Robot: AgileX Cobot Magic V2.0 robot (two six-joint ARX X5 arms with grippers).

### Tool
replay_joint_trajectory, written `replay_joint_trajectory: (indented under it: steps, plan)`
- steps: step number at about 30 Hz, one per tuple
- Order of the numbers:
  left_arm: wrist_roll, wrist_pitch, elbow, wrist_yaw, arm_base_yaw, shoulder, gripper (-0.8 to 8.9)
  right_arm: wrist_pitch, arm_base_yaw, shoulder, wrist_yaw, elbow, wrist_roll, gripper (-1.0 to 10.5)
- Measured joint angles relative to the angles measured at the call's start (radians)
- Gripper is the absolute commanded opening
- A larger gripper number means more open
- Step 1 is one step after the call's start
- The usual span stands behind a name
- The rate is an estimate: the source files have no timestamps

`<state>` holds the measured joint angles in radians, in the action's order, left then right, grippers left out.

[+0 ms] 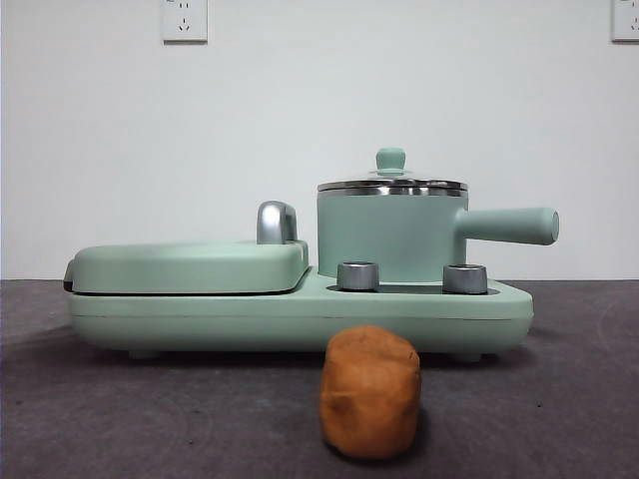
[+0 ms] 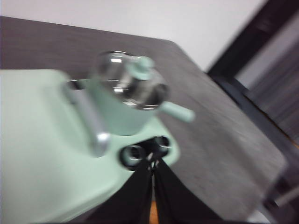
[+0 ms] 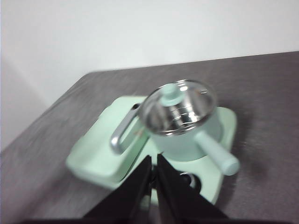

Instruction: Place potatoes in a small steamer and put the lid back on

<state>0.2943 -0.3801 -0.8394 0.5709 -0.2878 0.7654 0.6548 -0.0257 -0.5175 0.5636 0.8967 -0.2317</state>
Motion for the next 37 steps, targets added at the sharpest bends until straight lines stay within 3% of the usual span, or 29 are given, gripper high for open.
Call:
replay_joint_trajectory:
  steps: [5,9,14,17,28,37]
  plan:
    - [-0.03,-0.021,-0.081,0.032,-0.056,0.057,0.77,0.069,-0.053,-0.048,0.063,0.053,0.108,0.2]
    - [-0.037,-0.026,-0.083,0.032,-0.079,0.058,2.53,0.075,-0.073,-0.053,0.068,0.053,0.134,0.3]
    - [-0.041,-0.036,-0.083,0.033,-0.082,0.058,4.25,0.075,-0.073,-0.053,0.065,0.053,0.146,3.4]
    - [-0.041,-0.036,-0.083,0.033,-0.087,0.058,4.73,0.075,-0.073,-0.053,0.065,0.053,0.146,4.5]
    - [-0.043,-0.002,-0.084,0.034,-0.122,0.104,4.74,0.075,-0.073,-0.053,0.065,0.053,0.142,5.0]
    - [-0.074,-0.014,-0.238,0.034,-0.18,0.321,4.77,0.075,-0.073,-0.053,0.064,0.053,0.119,5.3]
